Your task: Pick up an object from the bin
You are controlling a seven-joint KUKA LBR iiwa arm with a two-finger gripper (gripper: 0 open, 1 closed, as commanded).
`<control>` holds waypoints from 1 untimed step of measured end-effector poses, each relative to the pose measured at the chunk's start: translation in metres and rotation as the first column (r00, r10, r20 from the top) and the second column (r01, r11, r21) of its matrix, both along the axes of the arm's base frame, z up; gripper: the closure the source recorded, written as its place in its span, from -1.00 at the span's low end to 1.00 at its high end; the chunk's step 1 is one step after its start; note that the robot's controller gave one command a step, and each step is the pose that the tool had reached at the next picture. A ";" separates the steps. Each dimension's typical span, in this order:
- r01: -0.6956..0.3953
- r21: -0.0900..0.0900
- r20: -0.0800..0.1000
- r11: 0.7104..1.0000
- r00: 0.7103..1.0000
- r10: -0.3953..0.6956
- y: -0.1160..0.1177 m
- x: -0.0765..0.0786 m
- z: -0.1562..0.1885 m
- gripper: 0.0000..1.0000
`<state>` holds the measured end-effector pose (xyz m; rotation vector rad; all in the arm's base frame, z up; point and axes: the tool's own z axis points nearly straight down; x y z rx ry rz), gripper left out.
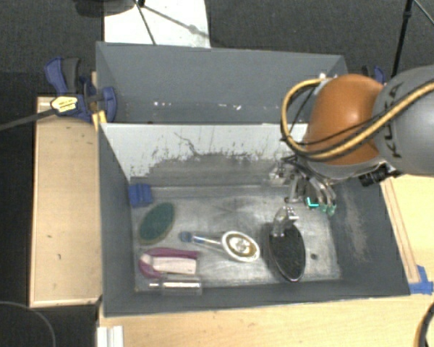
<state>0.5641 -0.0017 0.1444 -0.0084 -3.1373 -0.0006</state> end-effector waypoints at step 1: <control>0.143 0.003 0.012 0.990 0.990 -0.143 0.099 -0.080 -0.073 -1.00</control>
Offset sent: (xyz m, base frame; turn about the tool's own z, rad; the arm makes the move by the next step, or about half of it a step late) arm -0.0805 0.0957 -0.0744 0.1449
